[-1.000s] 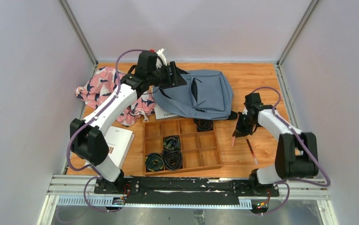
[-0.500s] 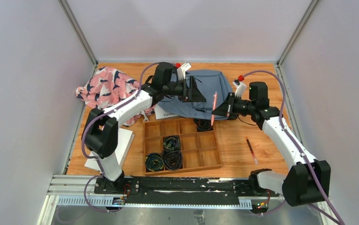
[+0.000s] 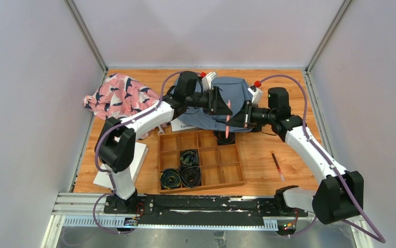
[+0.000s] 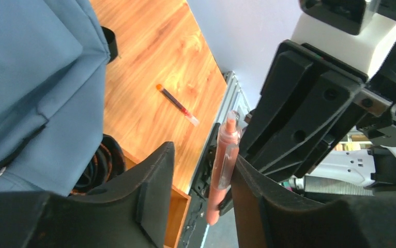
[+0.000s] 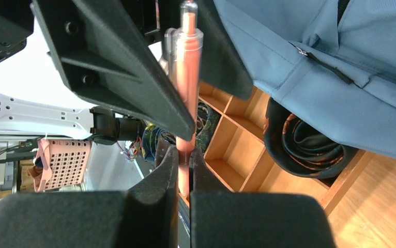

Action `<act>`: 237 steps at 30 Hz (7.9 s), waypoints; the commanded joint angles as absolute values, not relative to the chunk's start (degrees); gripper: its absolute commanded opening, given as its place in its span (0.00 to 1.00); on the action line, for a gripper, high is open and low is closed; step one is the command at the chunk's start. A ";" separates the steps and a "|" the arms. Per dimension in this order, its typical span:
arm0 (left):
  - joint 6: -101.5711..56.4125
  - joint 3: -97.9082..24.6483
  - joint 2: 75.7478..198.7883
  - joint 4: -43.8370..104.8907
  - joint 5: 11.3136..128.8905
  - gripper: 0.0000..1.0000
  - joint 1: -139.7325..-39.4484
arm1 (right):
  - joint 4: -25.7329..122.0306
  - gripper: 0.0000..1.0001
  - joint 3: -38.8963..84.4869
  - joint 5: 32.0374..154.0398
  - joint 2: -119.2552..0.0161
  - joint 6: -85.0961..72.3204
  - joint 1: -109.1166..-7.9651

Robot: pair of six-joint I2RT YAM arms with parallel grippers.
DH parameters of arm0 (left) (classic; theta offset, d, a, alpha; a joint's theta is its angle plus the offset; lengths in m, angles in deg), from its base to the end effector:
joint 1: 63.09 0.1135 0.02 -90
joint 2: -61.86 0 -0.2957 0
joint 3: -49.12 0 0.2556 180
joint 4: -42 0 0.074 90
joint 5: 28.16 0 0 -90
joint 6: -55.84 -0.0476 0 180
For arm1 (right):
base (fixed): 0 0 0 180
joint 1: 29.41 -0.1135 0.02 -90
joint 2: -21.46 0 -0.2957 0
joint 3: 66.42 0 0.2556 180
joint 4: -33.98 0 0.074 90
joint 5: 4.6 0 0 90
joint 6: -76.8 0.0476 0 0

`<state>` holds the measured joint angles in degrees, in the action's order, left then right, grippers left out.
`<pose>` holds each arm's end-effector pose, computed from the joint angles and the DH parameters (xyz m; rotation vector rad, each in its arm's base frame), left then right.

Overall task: Pack the student bag
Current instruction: Pick up the stationery from the center of the board, then place the stationery in the student bag, then pick up the stationery from the center of the board, then place the stationery in the student bag.

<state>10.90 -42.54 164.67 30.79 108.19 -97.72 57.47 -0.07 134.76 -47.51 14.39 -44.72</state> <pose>0.3385 -0.2756 0.3118 0.4195 2.2015 -1.6327 0.2446 0.1044 0.3316 -0.3610 2.0792 1.3302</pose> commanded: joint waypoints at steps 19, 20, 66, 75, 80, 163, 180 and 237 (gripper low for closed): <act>-1.02 -65.67 172.75 2.30 83.87 0.00 -91.95 | 74.10 0.71 3.50 91.46 -33.70 8.17 -43.91; -0.85 -67.01 173.79 2.34 81.71 0.00 -91.32 | 74.58 0.72 3.14 89.82 -32.06 8.10 -43.45; 2.30 -83.54 196.34 -5.77 87.09 0.00 -93.06 | 79.01 0.69 1.89 84.48 -32.68 11.68 -41.04; 1.99 -83.25 195.24 -5.67 89.59 0.43 -93.06 | 90.75 0.76 3.43 77.82 -38.27 9.89 -31.38; 1.07 -82.24 191.70 -5.64 86.63 0.52 -92.80 | 93.86 0.85 -1.31 83.88 -39.34 13.32 -21.53; 7.32 -39.92 154.57 26.24 97.97 0.56 -93.50 | 80.49 0.00 -1.11 103.36 -54.50 8.07 -37.59; 16.49 -36.84 157.48 45.83 106.53 0.59 -97.61 | 54.03 0.00 0.48 134.17 -44.40 15.00 -40.41; 7.45 -78.30 189.42 14.25 72.95 0.00 -91.11 | 76.08 0.82 0.95 93.35 -27.74 4.15 -40.67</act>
<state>5.61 -75.79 188.64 11.32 75.47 -90.73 75.45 1.77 94.81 -28.41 4.75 -41.73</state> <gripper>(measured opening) 0.058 0.819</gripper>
